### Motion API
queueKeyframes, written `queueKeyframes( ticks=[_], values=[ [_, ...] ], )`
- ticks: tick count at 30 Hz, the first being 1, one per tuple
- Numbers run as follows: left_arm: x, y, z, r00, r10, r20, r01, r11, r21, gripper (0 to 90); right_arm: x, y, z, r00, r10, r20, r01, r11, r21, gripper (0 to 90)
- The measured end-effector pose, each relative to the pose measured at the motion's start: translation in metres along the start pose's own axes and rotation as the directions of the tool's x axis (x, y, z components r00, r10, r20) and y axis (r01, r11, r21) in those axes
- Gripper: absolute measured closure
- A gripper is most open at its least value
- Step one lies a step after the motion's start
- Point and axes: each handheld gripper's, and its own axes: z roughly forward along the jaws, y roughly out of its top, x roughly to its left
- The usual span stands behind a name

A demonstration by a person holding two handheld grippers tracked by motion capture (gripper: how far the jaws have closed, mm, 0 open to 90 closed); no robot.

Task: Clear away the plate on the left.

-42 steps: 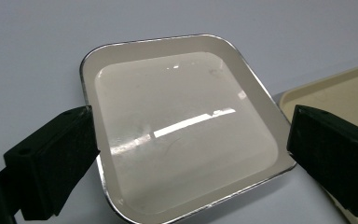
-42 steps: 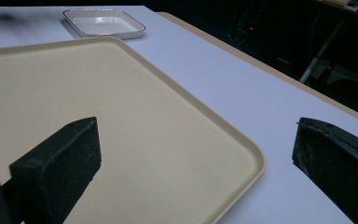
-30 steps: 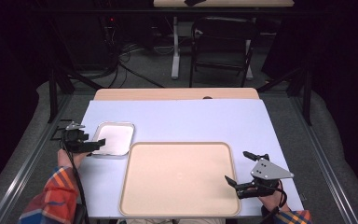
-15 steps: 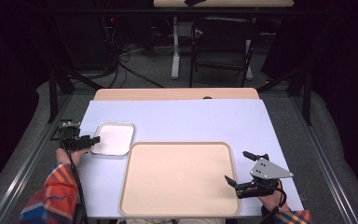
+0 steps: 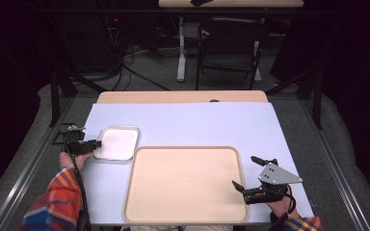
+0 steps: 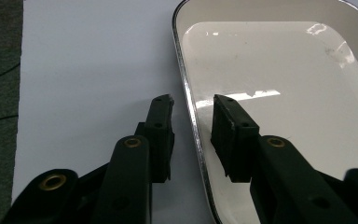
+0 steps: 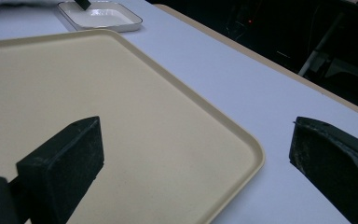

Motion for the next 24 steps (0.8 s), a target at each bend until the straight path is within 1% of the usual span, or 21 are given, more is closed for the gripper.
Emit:
queueKeyframes(
  ticks=[3,8,10,11,12,13,14,16,20,23,24],
  values=[
    [-0.0006,-0.0002,0.0002,1.0,-0.003,0.007,0.003,1.0,-0.001,72.1,0.0001,0.0,0.0002,1.0,0.001,-0.001,-0.001,1.0,0.002,2.3],
    [-0.0018,-0.0004,-0.0001,0.9999,-0.015,0.004,0.015,0.9999,0.001,77.2,0.0,0.0,0.0001,1.0,0.001,0.001,-0.001,1.0,0.001,2.3],
    [-0.0026,-0.0005,-0.0003,0.9998,-0.02,-0.006,0.02,0.9998,0.0,78.9,-0.0001,-0.0001,0.0,1.0,0.002,0.002,-0.002,1.0,0.001,2.3],
    [-0.0017,-0.0007,-0.0008,0.9997,-0.024,-0.001,0.024,0.9997,0.003,80.4,-0.0002,-0.0001,0.0001,1.0,0.002,0.003,-0.002,1.0,0.002,2.3],
    [-0.0008,-0.0013,-0.0008,0.9993,-0.038,0.007,0.038,0.9993,-0.001,81.1,-0.0002,-0.0001,0.0001,1.0,0.002,0.003,-0.002,1.0,0.002,2.3],
    [-0.0008,-0.0013,-0.0008,0.9993,-0.038,0.007,0.038,0.9993,-0.001,81.8,-0.0002,-0.0001,0.0002,1.0,0.003,0.003,-0.003,1.0,0.002,2.3],
    [-0.0001,-0.0018,-0.0007,0.9989,-0.046,0.011,0.046,0.9989,-0.006,81.8,-0.0002,-0.0001,0.0002,1.0,0.003,0.003,-0.003,1.0,0.002,2.3],
    [0.0016,-0.0027,-0.0009,0.9974,-0.068,0.026,0.068,0.9976,-0.01,82.9,-0.0003,-0.0001,0.0007,1.0,0.004,0.002,-0.004,1.0,0.004,2.3],
    [0.0031,-0.0038,-0.001,0.9943,-0.098,0.04,0.099,0.9948,-0.023,84.0,-0.0004,-0.0001,0.0013,1.0,0.008,-0.001,-0.008,1.0,0.008,2.3],
    [0.0036,-0.0039,-0.0013,0.9936,-0.104,0.044,0.105,0.9942,-0.023,84.7,-0.0009,-0.0003,0.0017,0.9999,0.016,0.001,-0.016,1.0,0.012,2.2],
    [0.0038,-0.0043,-0.0019,0.9919,-0.117,0.05,0.118,0.9925,-0.03,84.9,-0.0015,-0.0005,0.0021,0.9999,0.017,0.001,-0.017,1.0,0.015,2.1]
  ],
)
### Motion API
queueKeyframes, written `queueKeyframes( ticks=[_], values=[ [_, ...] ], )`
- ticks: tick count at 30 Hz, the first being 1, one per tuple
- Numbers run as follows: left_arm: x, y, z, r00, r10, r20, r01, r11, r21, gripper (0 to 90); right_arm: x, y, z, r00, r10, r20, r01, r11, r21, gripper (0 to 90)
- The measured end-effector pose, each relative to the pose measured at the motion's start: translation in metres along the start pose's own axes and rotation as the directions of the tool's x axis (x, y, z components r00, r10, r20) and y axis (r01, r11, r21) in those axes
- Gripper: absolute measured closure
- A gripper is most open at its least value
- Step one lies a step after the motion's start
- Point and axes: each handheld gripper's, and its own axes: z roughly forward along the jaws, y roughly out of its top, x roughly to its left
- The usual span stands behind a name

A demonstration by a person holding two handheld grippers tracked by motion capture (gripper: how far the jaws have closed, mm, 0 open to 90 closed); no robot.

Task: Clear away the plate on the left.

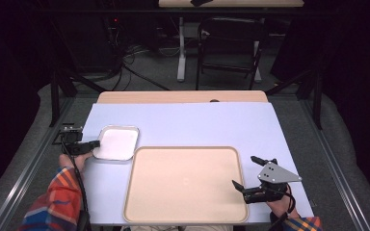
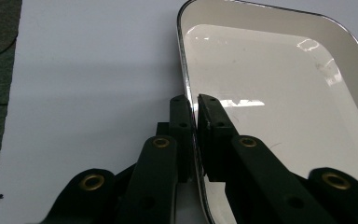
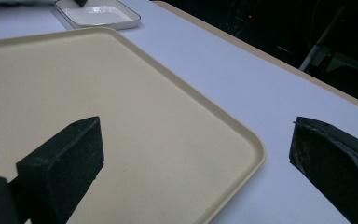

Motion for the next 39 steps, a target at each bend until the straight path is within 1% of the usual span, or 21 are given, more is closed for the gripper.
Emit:
queueKeyframes(
  ticks=[3,4,8,13,18,20,22,25,27,31,34,36,39],
  values=[
    [0.0,0.0,-0.003,0.9999,-0.009,0.007,0.009,0.9998,-0.018,86.3,-0.002,0.0,0.001,0.9998,0.02,0.003,-0.02,1.0,0.014,1.1],
    [-0.001,0.0,-0.004,0.9999,-0.014,0.009,0.014,0.9993,-0.033,86.7,-0.002,-0.001,0.001,0.9997,0.023,0.002,-0.023,1.0,0.015,0.7],
    [-0.002,0.001,-0.008,0.9997,-0.014,0.018,0.015,0.9988,-0.047,88.0,-0.002,-0.001,0.002,0.9997,0.026,0.0,-0.026,0.999,0.023,0.0],
    [-0.003,0.001,-0.012,0.9989,-0.028,0.039,0.03,0.9973,-0.067,88.2,-0.003,-0.001,0.003,0.9995,0.032,0.002,-0.032,0.999,0.032,0.0],
    [-0.005,0.001,-0.016,0.9994,-0.015,0.03,0.017,0.9966,-0.08,88.3,-0.004,-0.001,0.005,0.999,0.044,0.0,-0.044,0.998,0.044,0.0],
    [-0.007,0.001,-0.019,0.9995,-0.012,0.03,0.014,0.9952,-0.097,88.2,-0.004,-0.001,0.005,0.9989,0.046,-0.001,-0.046,0.998,0.048,0.0],
    [-0.009,0.002,-0.023,0.9999,-0.003,0.016,0.004,0.9938,-0.111,88.2,-0.004,-0.001,0.005,0.9988,0.048,-0.007,-0.048,0.998,0.048,0.0],
    [-0.01,0.002,-0.029,0.9999,0.0,0.016,0.002,0.9911,-0.133,88.2,-0.005,-0.001,0.006,0.9984,0.055,-0.007,-0.055,0.997,0.057,0.0],
    [-0.011,0.001,-0.033,0.9999,-0.003,0.015,0.005,0.9878,-0.155,88.2,-0.005,0.0,0.006,0.998,0.063,-0.004,-0.063,0.996,0.06,0.0],
    [-0.015,0.001,-0.039,0.9999,0.0,0.017,0.003,0.9835,-0.181,88.2,-0.005,0.001,0.007,0.997,0.078,-0.004,-0.078,0.995,0.057,0.0],
    [-0.019,0.001,-0.043,0.9999,0.01,0.008,-0.009,0.9816,-0.191,88.2,-0.005,0.001,0.008,0.9955,0.095,0.002,-0.095,0.993,0.064,0.0],
    [-0.02,0.001,-0.045,0.9998,0.011,0.014,-0.008,0.9806,-0.196,88.2,-0.006,0.002,0.009,0.9938,0.111,0.008,-0.111,0.991,0.073,0.0],
    [-0.023,0.0,-0.048,0.9997,0.018,0.017,-0.014,0.9785,-0.206,88.2,-0.006,0.003,0.012,0.9927,0.12,0.018,-0.121,0.989,0.088,0.0]
  ],
)
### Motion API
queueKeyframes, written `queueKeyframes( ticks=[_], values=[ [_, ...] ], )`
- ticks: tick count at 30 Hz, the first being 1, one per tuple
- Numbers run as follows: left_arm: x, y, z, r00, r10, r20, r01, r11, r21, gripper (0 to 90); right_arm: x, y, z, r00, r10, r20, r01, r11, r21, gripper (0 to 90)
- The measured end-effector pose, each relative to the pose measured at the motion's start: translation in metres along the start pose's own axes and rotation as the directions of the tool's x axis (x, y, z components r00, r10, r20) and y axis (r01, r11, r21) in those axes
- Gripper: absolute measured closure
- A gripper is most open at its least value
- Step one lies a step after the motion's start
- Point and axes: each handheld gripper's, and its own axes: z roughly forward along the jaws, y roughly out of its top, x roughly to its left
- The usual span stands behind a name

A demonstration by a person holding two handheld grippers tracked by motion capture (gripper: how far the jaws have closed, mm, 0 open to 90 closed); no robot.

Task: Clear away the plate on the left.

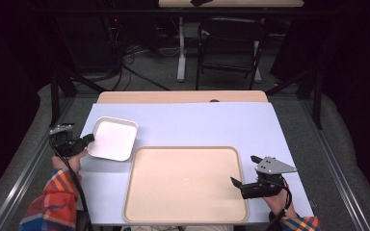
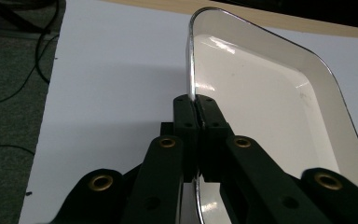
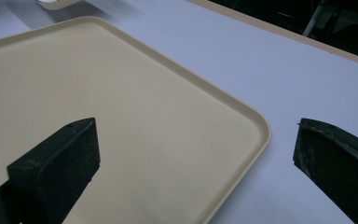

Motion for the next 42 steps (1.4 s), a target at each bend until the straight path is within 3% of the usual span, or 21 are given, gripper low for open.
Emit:
queueKeyframes(
  ticks=[16,25,42],
  values=[
    [-0.031,-0.003,-0.014,0.9975,0.037,0.06,-0.035,0.9984,-0.046,88.2,0.004,0.005,0.009,0.9998,0.018,0.008,-0.018,1.0,0.013,0.0],
    [-0.056,-0.009,-0.014,0.9919,0.073,0.104,-0.068,0.9965,-0.049,88.2,0.007,0.011,0.02,0.9993,0.037,-0.009,-0.037,0.999,0.023,0.0],
    [-0.091,-0.016,-0.015,0.9801,0.113,0.164,-0.103,0.9923,-0.069,88.2,0.019,0.025,0.038,0.9987,0.023,-0.047,-0.022,1.0,0.023,0.0]
  ],
)
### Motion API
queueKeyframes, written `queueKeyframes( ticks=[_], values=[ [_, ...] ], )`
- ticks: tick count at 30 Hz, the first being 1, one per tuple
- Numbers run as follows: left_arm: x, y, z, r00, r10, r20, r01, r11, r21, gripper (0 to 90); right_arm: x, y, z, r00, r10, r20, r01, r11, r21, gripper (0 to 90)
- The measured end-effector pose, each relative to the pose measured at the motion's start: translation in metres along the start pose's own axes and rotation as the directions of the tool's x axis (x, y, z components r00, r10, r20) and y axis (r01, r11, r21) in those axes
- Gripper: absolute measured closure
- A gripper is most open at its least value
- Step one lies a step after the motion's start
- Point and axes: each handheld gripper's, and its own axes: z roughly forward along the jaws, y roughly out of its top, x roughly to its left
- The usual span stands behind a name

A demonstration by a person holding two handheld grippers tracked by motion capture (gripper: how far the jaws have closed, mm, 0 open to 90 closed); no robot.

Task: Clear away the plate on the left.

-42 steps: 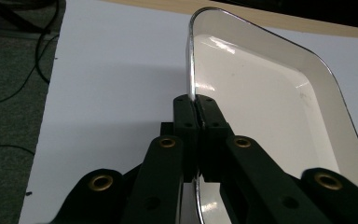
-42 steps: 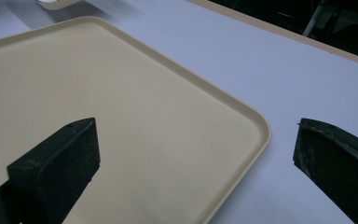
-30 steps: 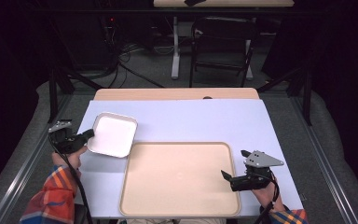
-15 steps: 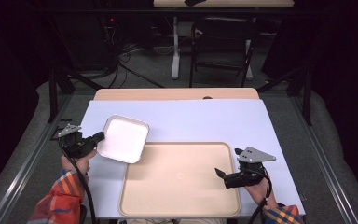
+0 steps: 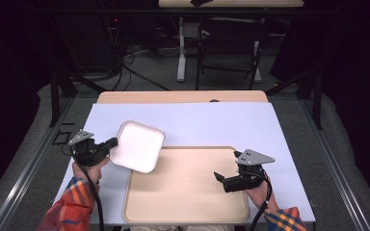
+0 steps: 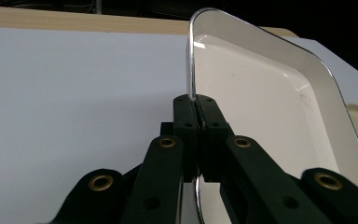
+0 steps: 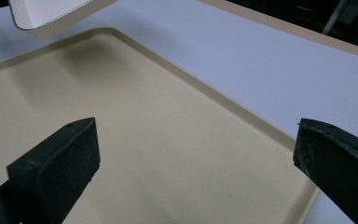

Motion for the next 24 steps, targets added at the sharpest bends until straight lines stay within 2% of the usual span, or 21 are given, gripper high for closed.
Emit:
queueKeyframes(
  ticks=[7,10,24],
  values=[
    [-0.013,-0.002,0.002,0.9997,0.007,0.024,-0.007,0.9999,-0.011,88.2,0.003,0.005,0.005,0.9997,0.02,-0.016,-0.02,1.0,-0.002,0.0],
    [-0.023,-0.002,0.003,0.999,0.019,0.041,-0.019,0.9997,-0.015,88.2,0.006,0.008,0.01,0.9996,0.013,-0.027,-0.013,1.0,-0.003,0.0],
    [-0.042,-0.002,0.007,0.9955,0.047,0.082,-0.044,0.9985,-0.031,88.2,0.019,0.015,0.023,0.9973,-0.008,-0.074,0.008,1.0,0.006,0.0]
  ],
)
